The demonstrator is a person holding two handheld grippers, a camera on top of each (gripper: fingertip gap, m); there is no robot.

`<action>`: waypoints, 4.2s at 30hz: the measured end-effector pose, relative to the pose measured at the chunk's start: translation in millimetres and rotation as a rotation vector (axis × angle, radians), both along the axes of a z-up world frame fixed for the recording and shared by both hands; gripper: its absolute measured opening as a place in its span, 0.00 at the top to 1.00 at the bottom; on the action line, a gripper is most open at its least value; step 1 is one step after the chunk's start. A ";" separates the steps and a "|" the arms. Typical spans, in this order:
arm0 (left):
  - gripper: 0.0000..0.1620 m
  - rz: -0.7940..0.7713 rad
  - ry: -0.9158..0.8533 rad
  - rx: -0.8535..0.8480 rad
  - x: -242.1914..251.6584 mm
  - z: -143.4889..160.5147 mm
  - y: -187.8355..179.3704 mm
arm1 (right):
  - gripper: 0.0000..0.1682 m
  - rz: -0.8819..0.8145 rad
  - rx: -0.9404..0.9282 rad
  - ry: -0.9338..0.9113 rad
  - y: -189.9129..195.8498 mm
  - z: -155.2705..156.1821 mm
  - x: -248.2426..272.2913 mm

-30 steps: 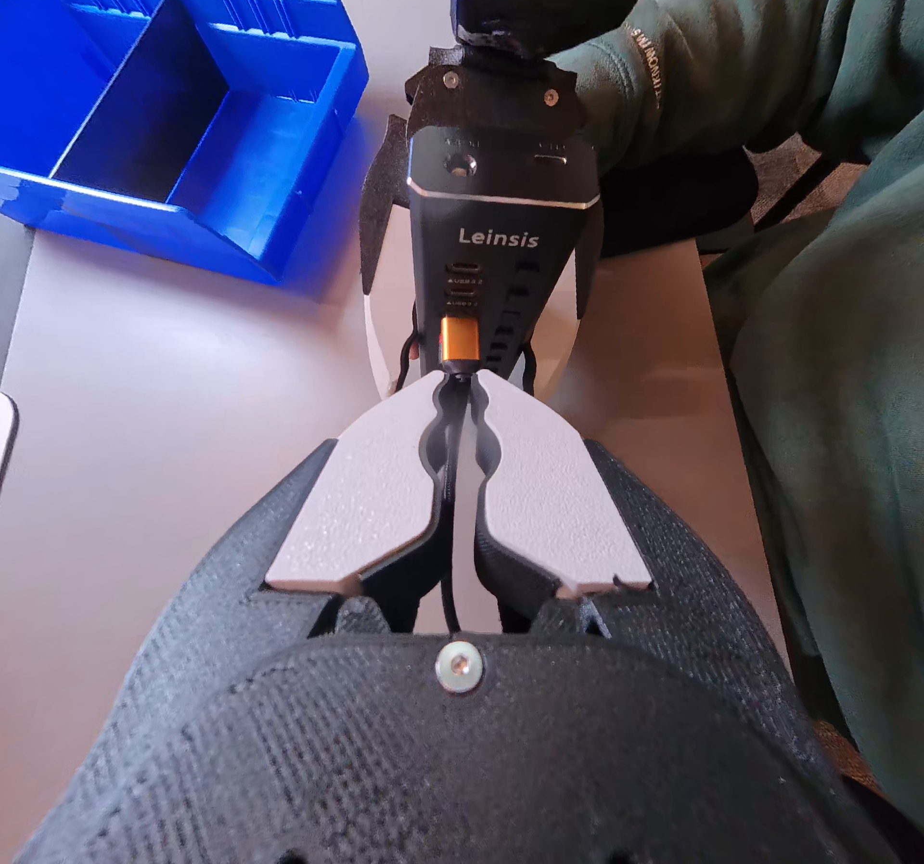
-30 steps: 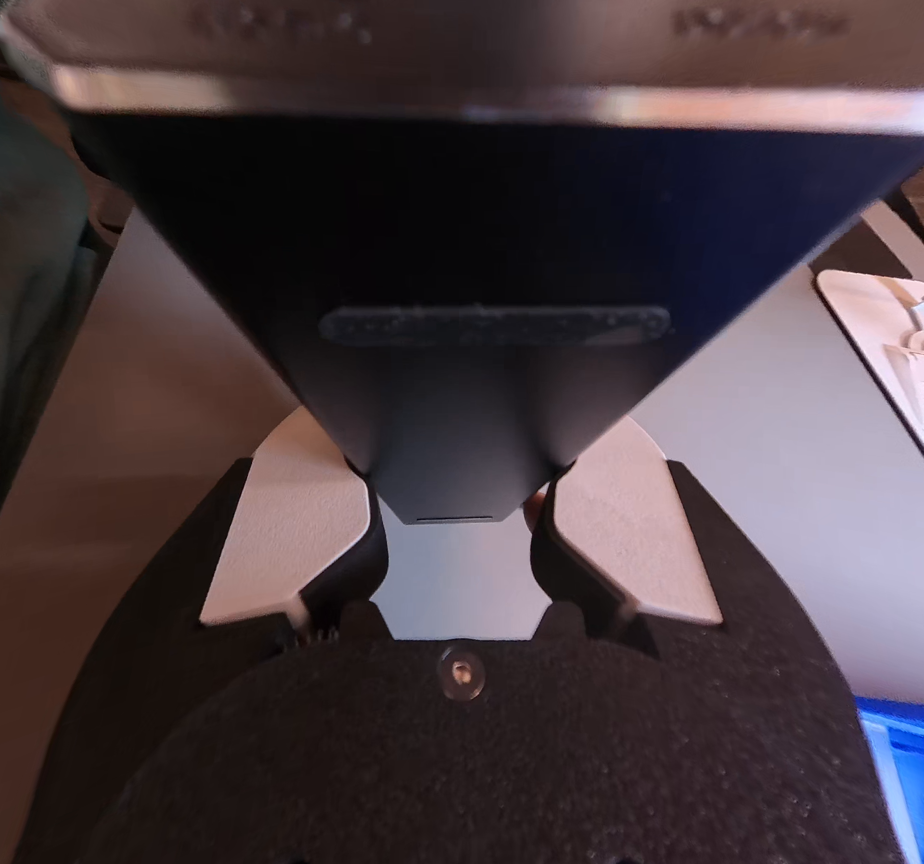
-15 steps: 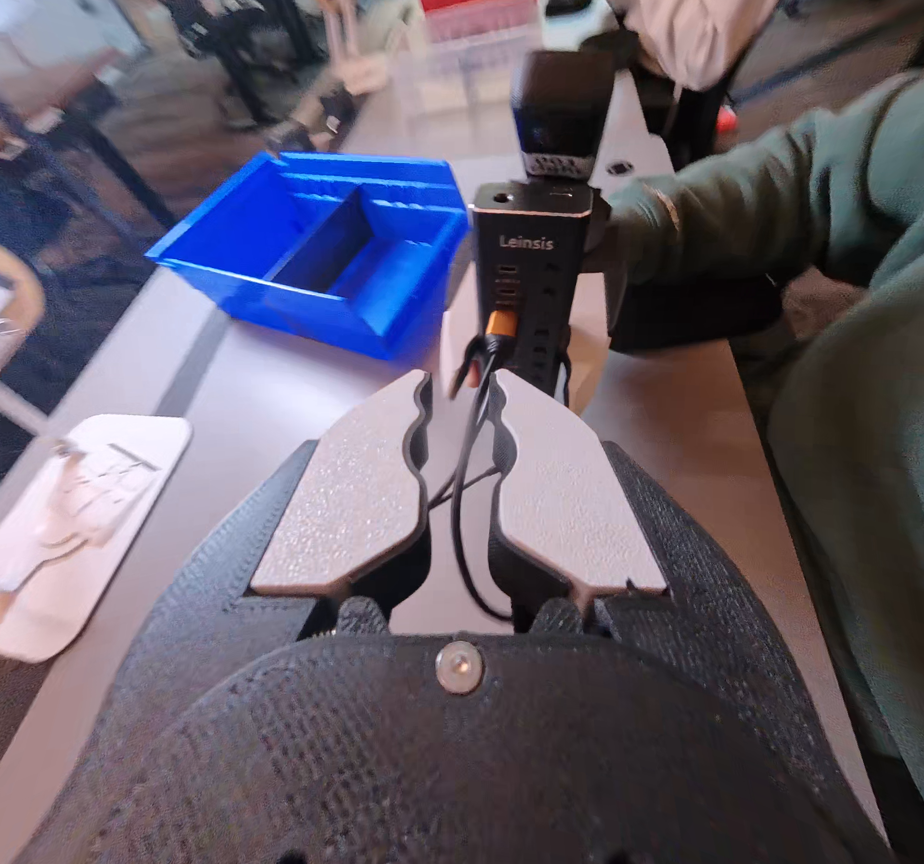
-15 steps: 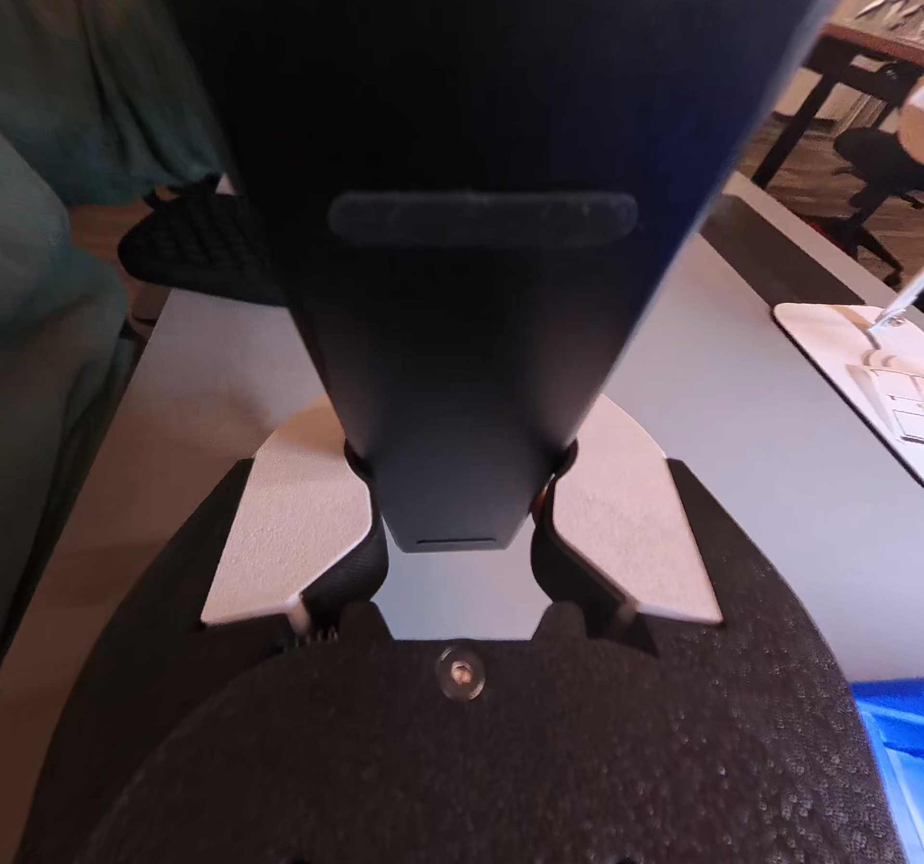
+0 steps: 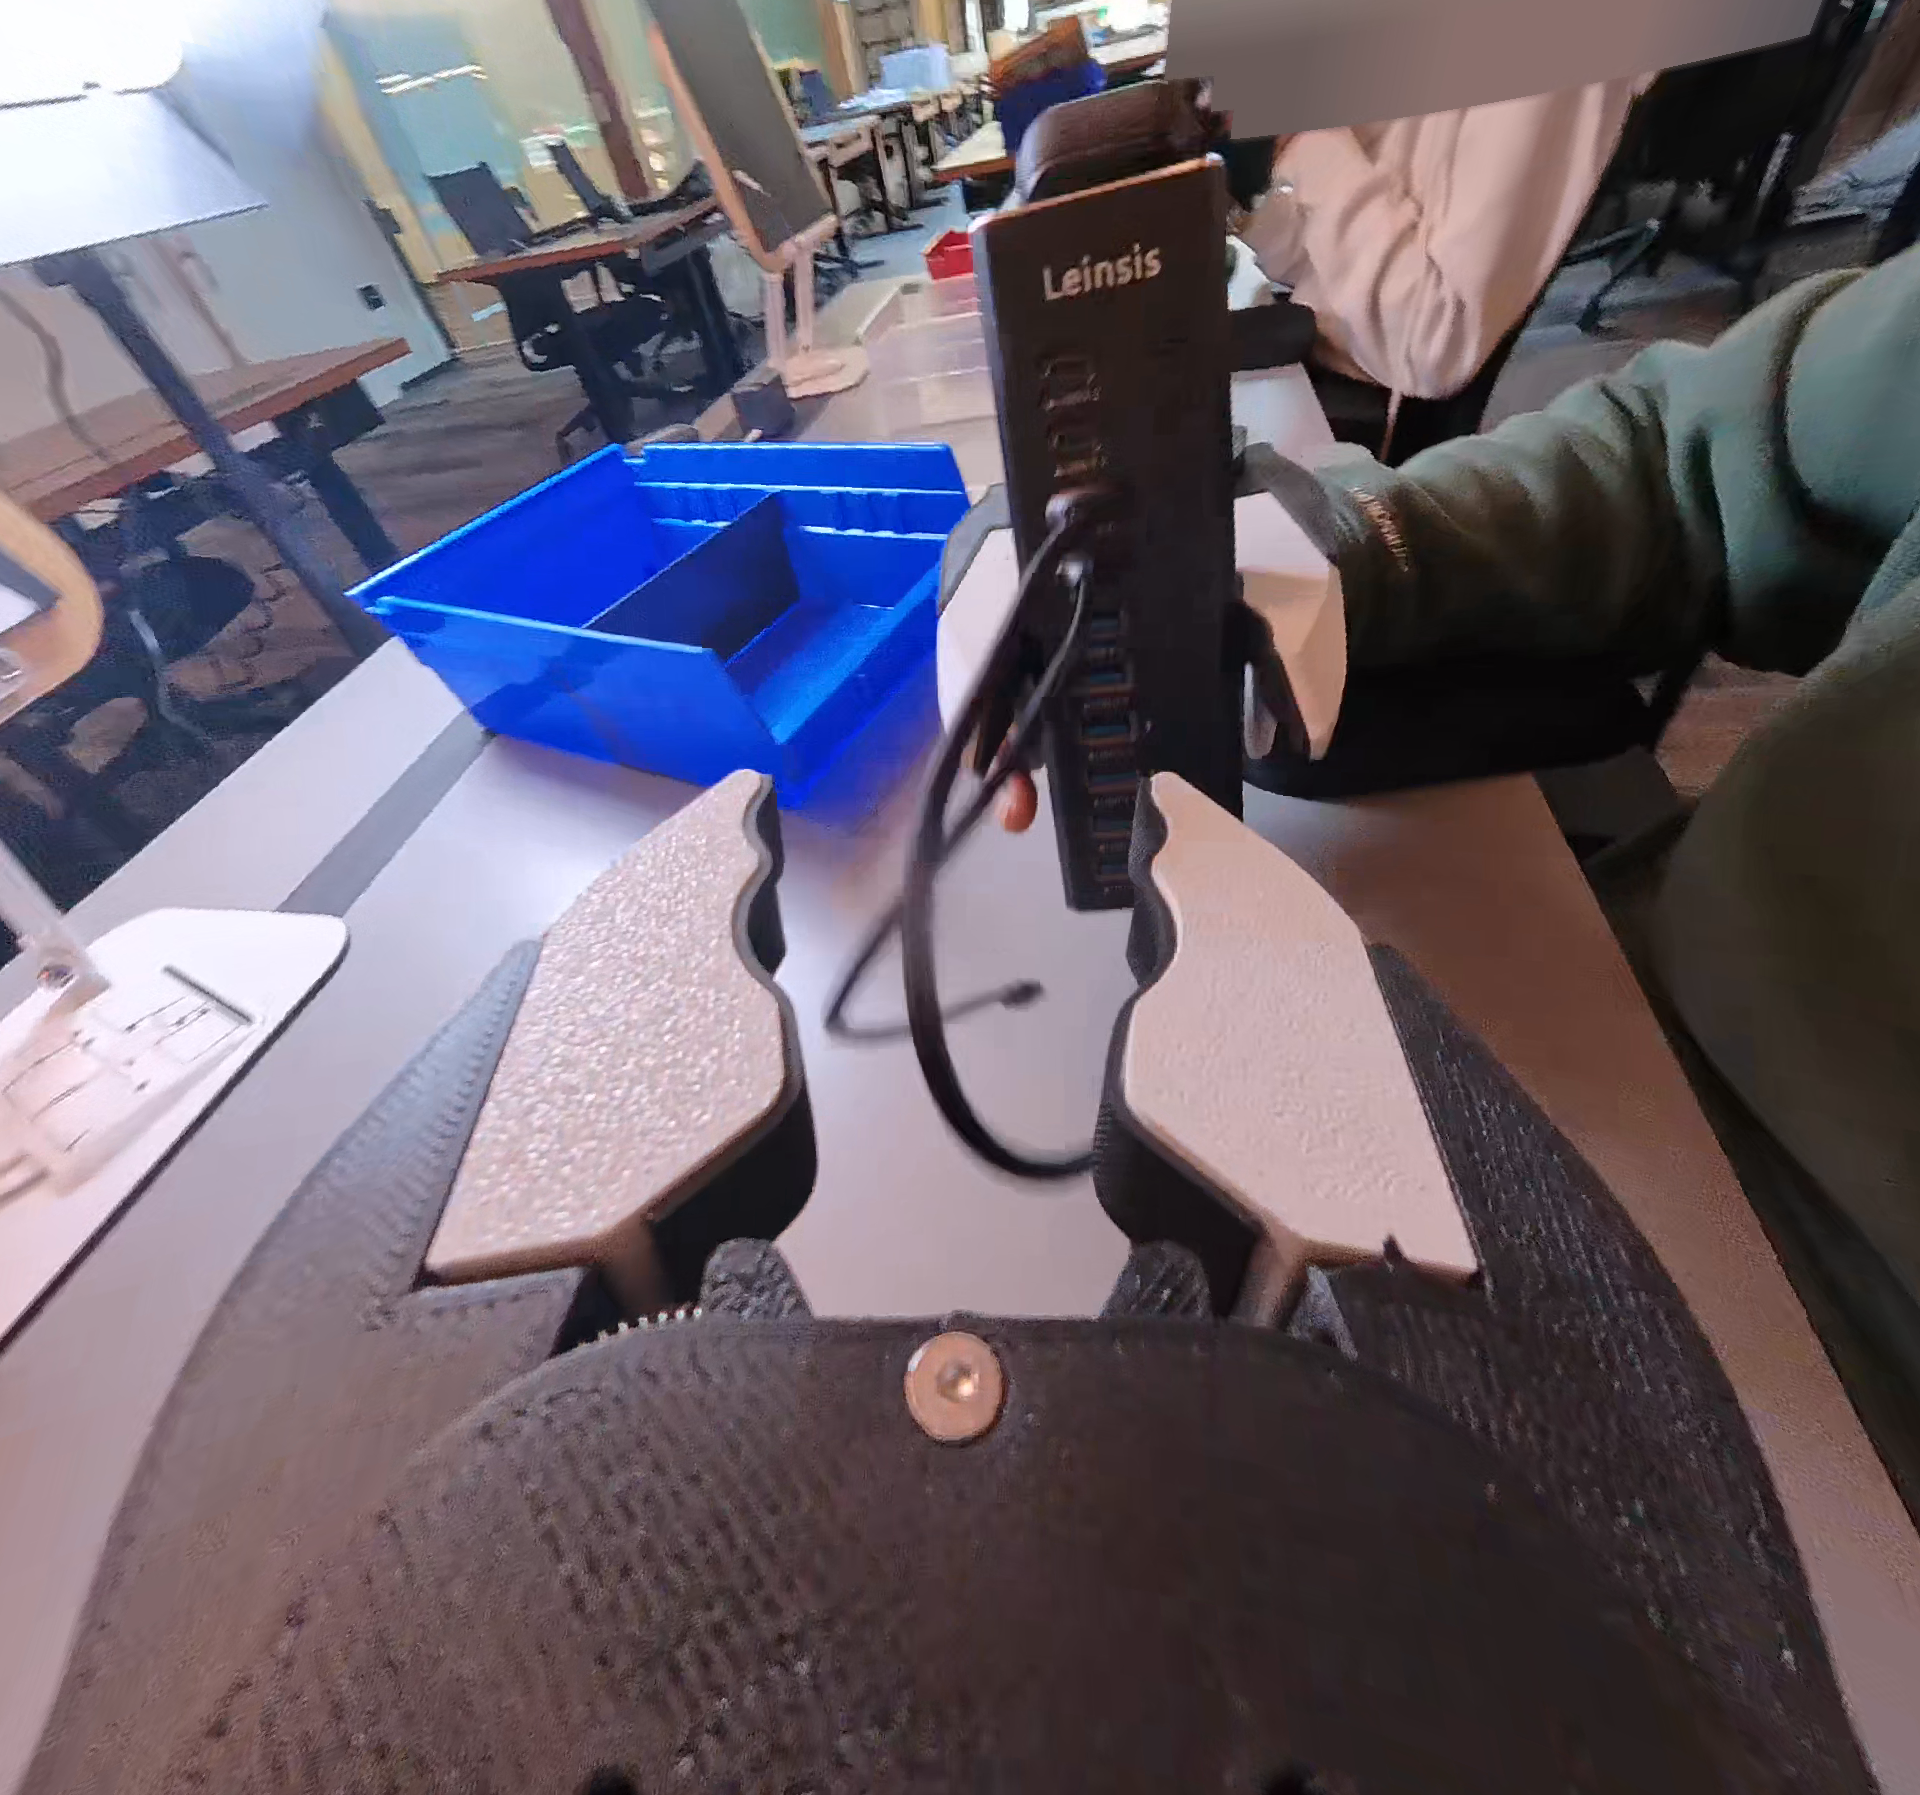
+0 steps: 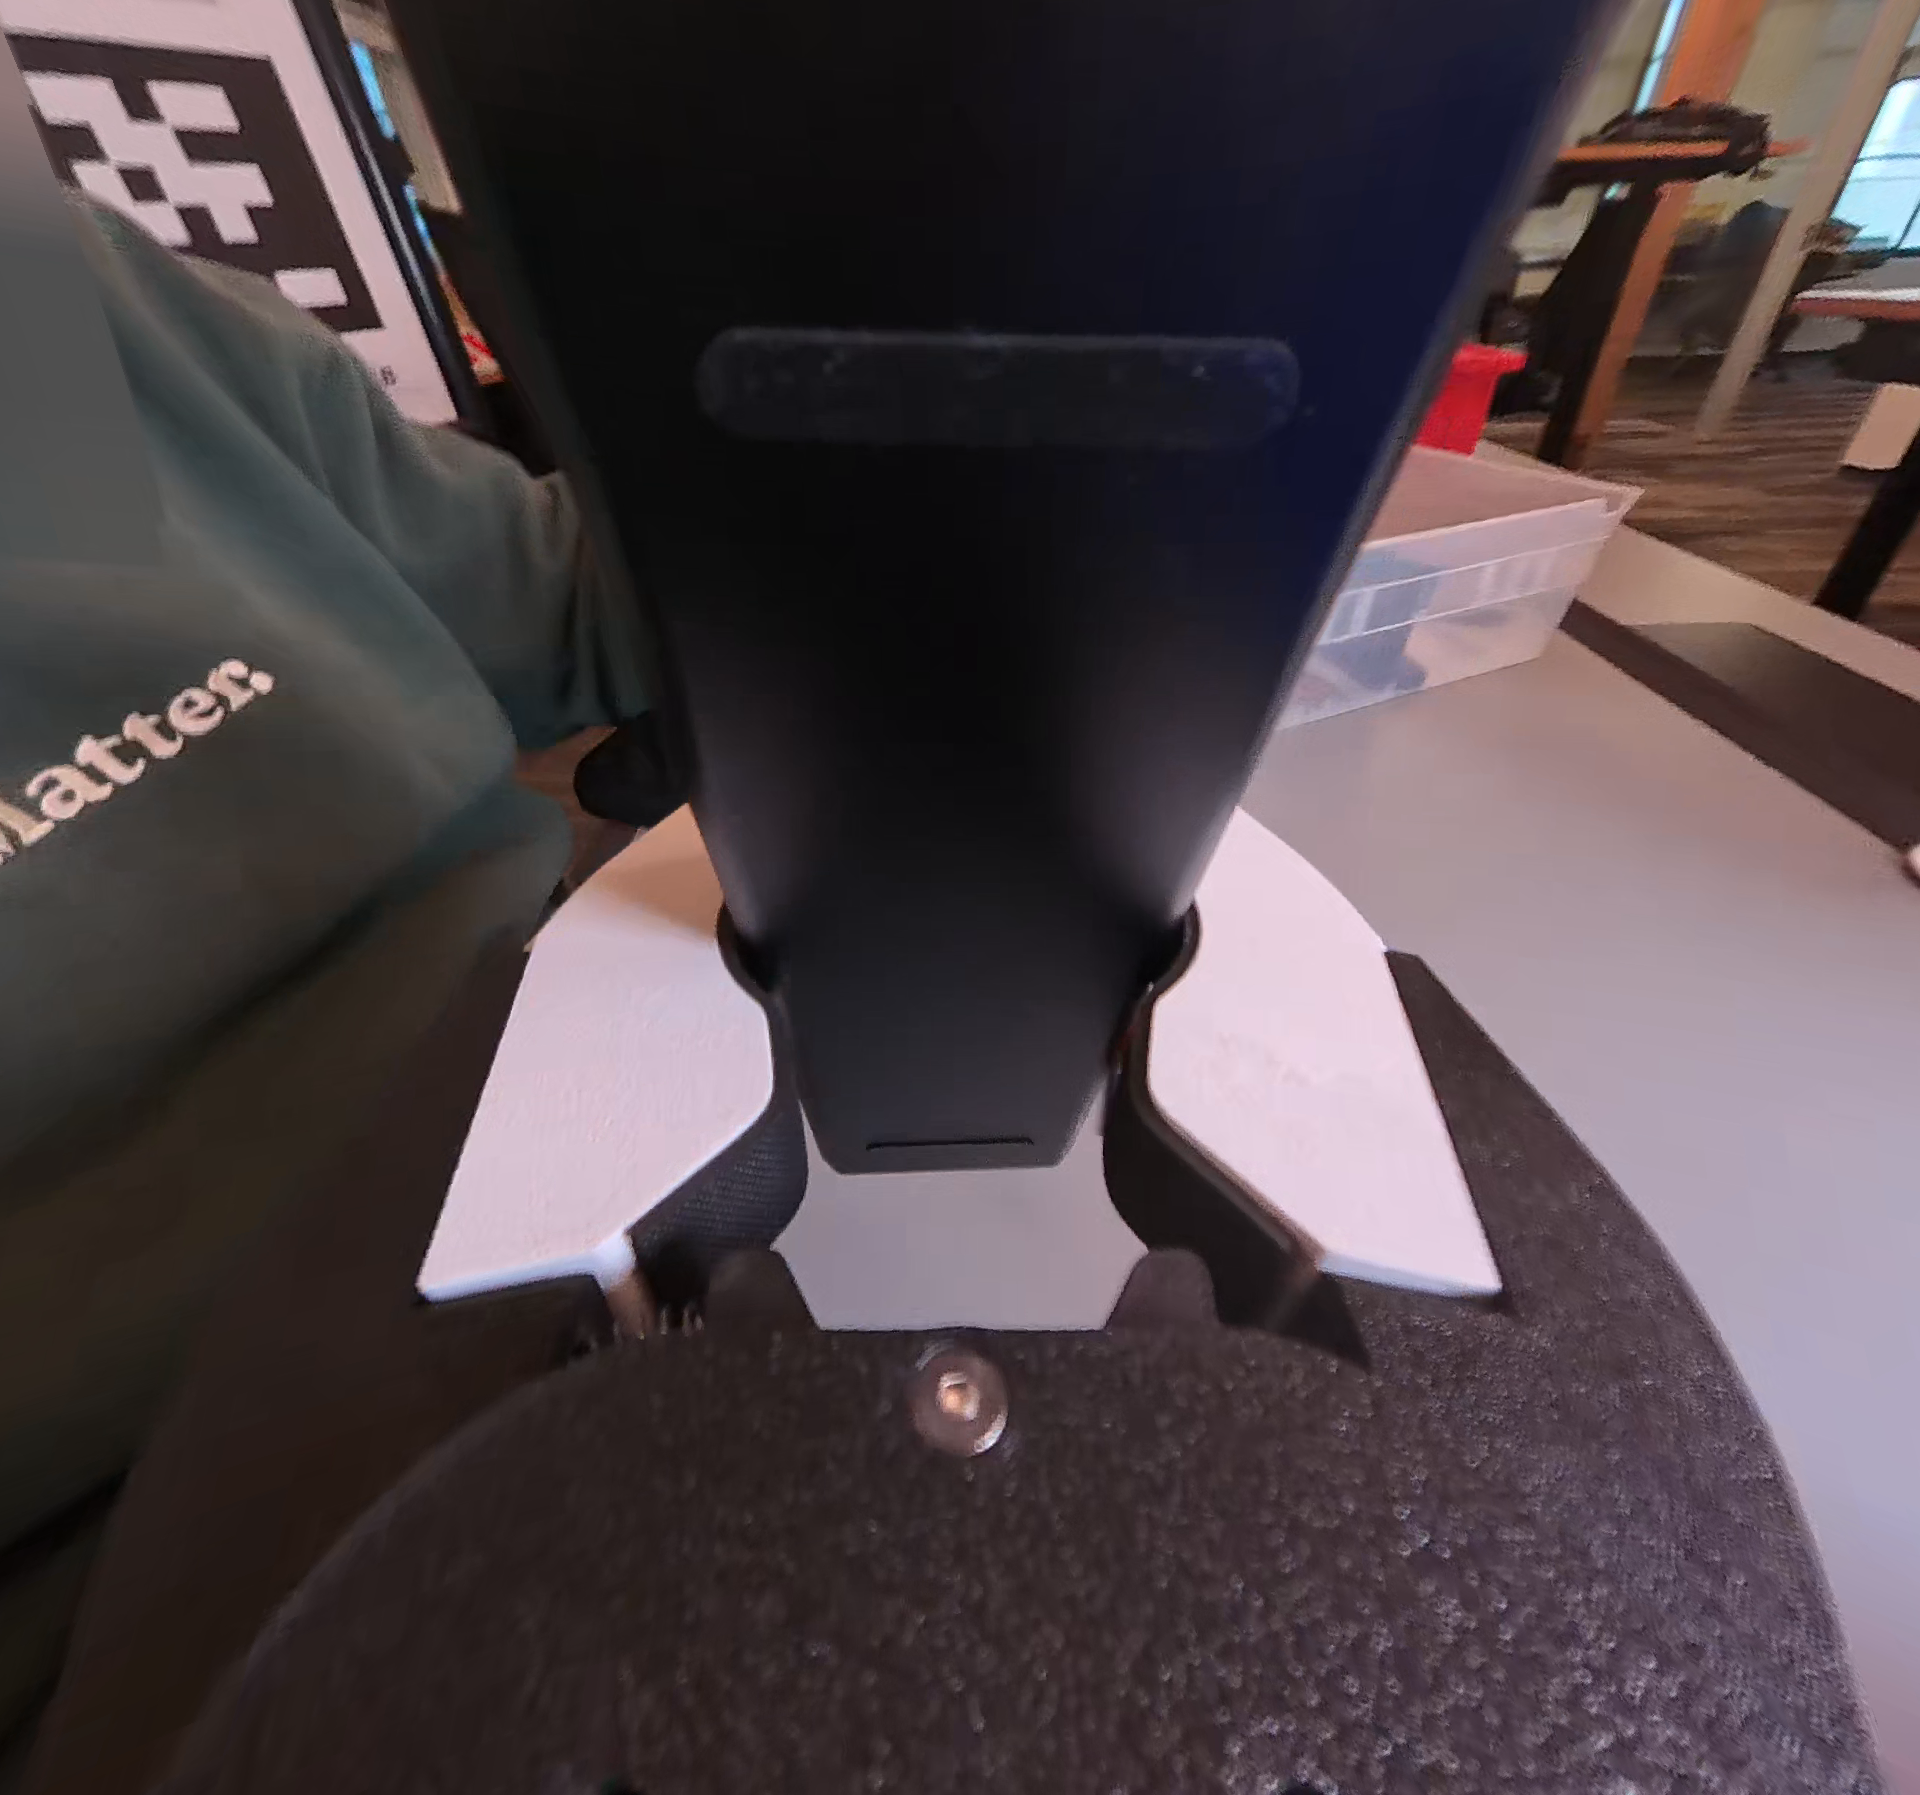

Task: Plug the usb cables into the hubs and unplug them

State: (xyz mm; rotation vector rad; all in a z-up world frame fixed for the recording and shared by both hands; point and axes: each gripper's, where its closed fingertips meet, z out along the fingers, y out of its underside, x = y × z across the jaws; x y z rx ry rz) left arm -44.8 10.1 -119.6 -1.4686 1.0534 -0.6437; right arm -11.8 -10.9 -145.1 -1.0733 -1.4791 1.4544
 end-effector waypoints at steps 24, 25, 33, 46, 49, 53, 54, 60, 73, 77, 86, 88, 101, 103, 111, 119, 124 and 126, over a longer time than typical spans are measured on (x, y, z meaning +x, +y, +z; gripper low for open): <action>0.48 -0.056 -0.078 -0.218 65.6 -71.6 -9.7 | 0.58 -0.038 0.059 0.116 -9.2 11.3 -10.8; 0.48 -0.077 -0.108 -0.222 71.2 -70.1 -10.1 | 0.58 -0.041 0.072 0.117 -9.8 12.1 -10.4; 0.63 -0.098 -0.024 -0.115 78.7 -72.1 -9.7 | 0.57 -0.038 0.079 0.092 -9.1 11.9 -8.0; 0.64 0.078 0.395 -0.175 2.1 -79.3 0.6 | 0.57 -0.275 0.404 -0.315 49.9 20.8 59.1; 0.92 0.036 0.382 -0.143 3.9 -71.6 4.7 | 0.56 -0.275 0.593 -0.618 49.4 -13.4 60.6; 0.92 0.028 0.486 -0.144 2.3 -90.5 4.9 | 0.56 -0.225 0.606 -0.748 49.4 -60.1 47.8; 0.92 0.024 0.486 -0.154 3.9 -93.7 3.3 | 0.56 -0.218 0.589 -0.771 52.2 -69.0 45.7; 1.00 0.043 0.531 -0.126 -4.5 -100.4 3.8 | 0.53 -0.199 0.578 -0.860 84.7 -103.7 29.5; 0.83 0.048 0.460 -0.217 -13.1 -104.7 -0.7 | 0.51 0.122 0.671 -1.036 91.7 -135.3 6.3; 0.81 0.049 0.448 -0.231 -16.5 -106.8 -3.5 | 0.53 0.176 0.663 -1.061 89.6 -139.6 5.0; 0.86 -0.047 0.220 -0.330 -18.5 -93.5 -12.7 | 0.56 0.194 0.655 -1.133 86.2 -139.7 10.1; 0.94 -0.084 0.093 -0.375 -20.6 -80.5 -16.7 | 0.58 0.204 0.641 -1.174 84.6 -138.6 14.9; 0.98 -0.140 -0.350 -0.586 -46.0 -36.6 -17.9 | 0.56 0.274 0.655 -1.157 72.6 -143.8 12.1; 0.98 -0.141 -0.341 -0.578 -45.3 -36.3 -19.4 | 0.59 0.294 0.663 -1.159 68.7 -143.8 11.5; 0.98 -0.092 -0.269 -0.488 -46.4 -40.8 -18.0 | 0.61 0.295 0.688 -1.182 67.7 -143.6 13.8; 0.98 0.000 -0.206 -0.438 -55.6 -45.5 -11.4 | 0.63 0.270 0.605 -1.133 54.2 -137.4 22.4; 0.98 0.061 -0.180 -0.379 -61.9 -46.7 -5.4 | 0.63 0.273 0.542 -1.092 41.4 -120.5 34.3; 0.98 0.091 -0.158 -0.361 -63.1 -48.9 -2.9 | 0.64 0.269 0.510 -1.076 37.2 -112.6 39.3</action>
